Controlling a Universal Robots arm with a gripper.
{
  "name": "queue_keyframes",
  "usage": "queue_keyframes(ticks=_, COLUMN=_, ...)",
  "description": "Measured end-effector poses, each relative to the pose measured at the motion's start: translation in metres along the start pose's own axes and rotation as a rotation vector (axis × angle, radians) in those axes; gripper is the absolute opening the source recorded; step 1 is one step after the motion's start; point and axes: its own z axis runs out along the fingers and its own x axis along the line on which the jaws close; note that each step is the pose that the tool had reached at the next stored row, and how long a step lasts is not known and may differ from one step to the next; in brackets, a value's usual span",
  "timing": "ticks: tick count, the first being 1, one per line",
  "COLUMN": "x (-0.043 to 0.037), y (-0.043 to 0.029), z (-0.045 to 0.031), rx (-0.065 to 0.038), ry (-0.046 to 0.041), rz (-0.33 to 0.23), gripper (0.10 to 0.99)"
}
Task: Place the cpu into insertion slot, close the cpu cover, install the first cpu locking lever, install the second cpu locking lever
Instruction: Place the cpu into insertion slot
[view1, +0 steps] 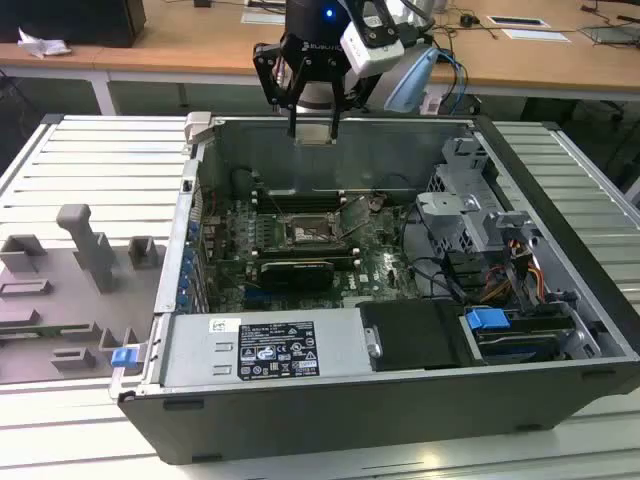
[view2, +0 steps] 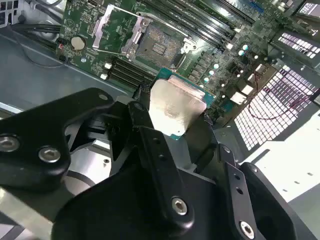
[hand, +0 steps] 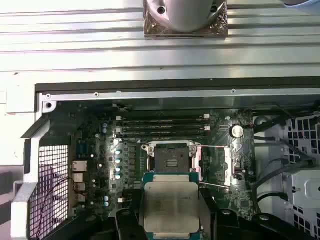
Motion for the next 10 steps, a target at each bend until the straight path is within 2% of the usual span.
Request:
queue_keyframes(ticks=1, x=0.0, y=0.0, z=0.0, rx=0.0, ry=-0.0006, rz=0.006, gripper=0.529)
queue_keyframes(ticks=4, x=0.0, y=-0.0005, z=0.0013, rx=-0.002, ry=-0.0078, rz=0.087, gripper=0.529)
queue_keyframes(ticks=10, x=-0.0001, y=-0.0008, z=0.0029, rx=-0.002, ry=-0.0077, rz=0.087, gripper=0.529)
